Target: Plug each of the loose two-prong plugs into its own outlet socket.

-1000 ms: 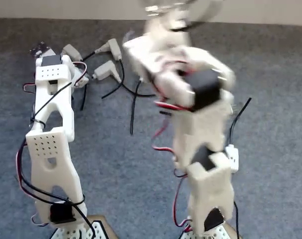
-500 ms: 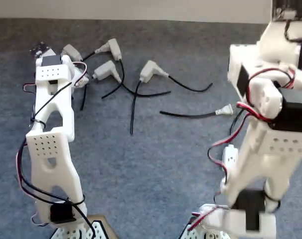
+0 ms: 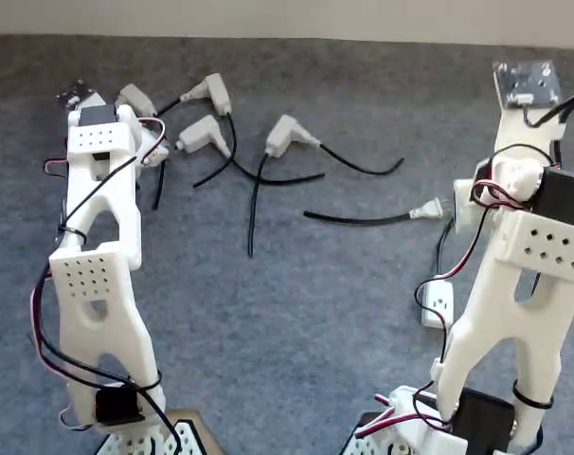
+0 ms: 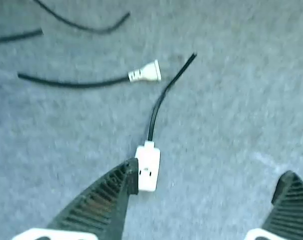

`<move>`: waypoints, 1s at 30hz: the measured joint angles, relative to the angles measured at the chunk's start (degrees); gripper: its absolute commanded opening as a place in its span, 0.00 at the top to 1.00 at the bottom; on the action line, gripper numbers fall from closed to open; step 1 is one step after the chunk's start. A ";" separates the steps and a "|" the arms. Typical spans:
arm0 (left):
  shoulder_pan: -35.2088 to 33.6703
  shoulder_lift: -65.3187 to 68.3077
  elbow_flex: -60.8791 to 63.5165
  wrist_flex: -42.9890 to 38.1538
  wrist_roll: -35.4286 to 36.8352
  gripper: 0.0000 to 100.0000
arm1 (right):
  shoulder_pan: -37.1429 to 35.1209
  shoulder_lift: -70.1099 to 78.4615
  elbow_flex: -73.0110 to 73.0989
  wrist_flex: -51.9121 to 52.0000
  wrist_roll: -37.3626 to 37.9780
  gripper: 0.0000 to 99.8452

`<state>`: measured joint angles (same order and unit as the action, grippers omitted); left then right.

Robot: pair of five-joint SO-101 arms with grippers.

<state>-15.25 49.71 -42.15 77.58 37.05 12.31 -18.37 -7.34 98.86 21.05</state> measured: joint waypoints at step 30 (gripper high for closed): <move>-0.53 0.00 0.00 0.00 0.00 0.69 | -3.78 -0.09 56.62 -39.91 0.88 0.73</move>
<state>-15.78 49.71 -42.15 77.58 37.05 8.53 -18.46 49.27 58.95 21.93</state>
